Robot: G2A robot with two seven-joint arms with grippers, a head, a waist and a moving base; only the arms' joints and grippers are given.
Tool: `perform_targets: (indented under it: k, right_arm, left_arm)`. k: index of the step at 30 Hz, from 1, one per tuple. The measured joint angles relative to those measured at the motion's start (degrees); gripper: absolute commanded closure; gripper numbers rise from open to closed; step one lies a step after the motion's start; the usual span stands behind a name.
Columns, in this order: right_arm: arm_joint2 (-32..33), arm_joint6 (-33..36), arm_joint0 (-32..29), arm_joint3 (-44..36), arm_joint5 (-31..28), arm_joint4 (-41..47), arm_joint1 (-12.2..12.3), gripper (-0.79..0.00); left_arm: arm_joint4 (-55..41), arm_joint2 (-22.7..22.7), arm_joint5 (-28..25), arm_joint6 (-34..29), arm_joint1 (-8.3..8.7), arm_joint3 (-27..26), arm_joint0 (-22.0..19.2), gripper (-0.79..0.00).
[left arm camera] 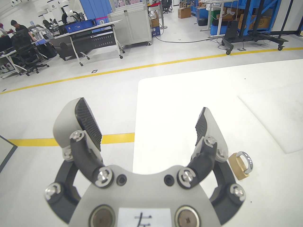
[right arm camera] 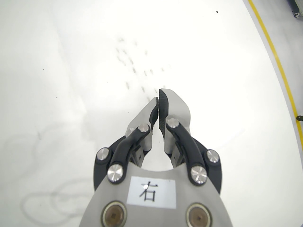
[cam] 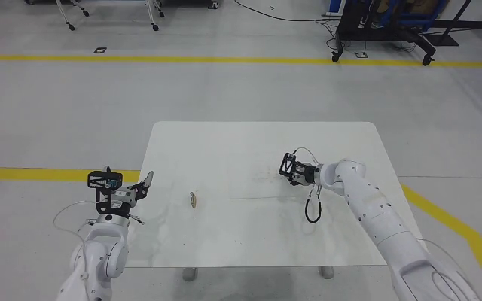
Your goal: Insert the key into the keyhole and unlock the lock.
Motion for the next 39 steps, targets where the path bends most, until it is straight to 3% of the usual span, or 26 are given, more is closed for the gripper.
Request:
perform_targets:
  k: [6,11,20,23,26,29,32,39]
  right_arm:
    - [6.09,-6.97,-6.42,-7.99,-1.95,-0.31,2.58,0.000]
    - [10.34,-14.35,-10.97,-11.22,-6.86,5.24,3.82,0.000]
    - [10.27,-13.89,-10.91,-11.13,-6.51,4.64,3.79,0.000]
    - [10.28,-16.32,-11.44,-9.25,-7.66,8.48,3.52,0.000]
    - [7.68,-19.93,-10.72,-5.47,-9.70,17.41,2.70,0.000]
    - [2.02,-22.79,-9.18,-2.33,-9.89,26.79,1.98,0.000]
    - [-2.55,-24.61,-7.21,0.04,-9.83,31.44,2.16,0.000]
    - [-2.91,-24.96,-7.02,0.30,-9.83,31.28,2.29,0.000]
  left_arm:
    - [0.00,0.00,0.00,0.00,0.00,0.00,0.00,-0.785]
    - [0.00,0.00,0.00,0.00,0.00,0.00,0.00,-0.785]
    - [0.00,0.00,0.00,0.00,0.00,0.00,0.00,-0.785]
    - [-0.60,0.34,-0.61,0.03,-0.07,-0.37,0.03,-0.785]
    - [-9.41,0.86,-6.55,-1.20,-0.36,-1.63,-0.27,-0.785]
    - [-25.69,1.49,-15.58,-6.93,-0.52,-2.07,-2.58,-0.785]
    - [-35.01,1.66,-22.58,-12.31,-0.26,-1.95,-4.68,-0.785]
    - [-32.68,1.66,-21.79,-11.75,-0.25,-1.95,-4.57,-0.785]
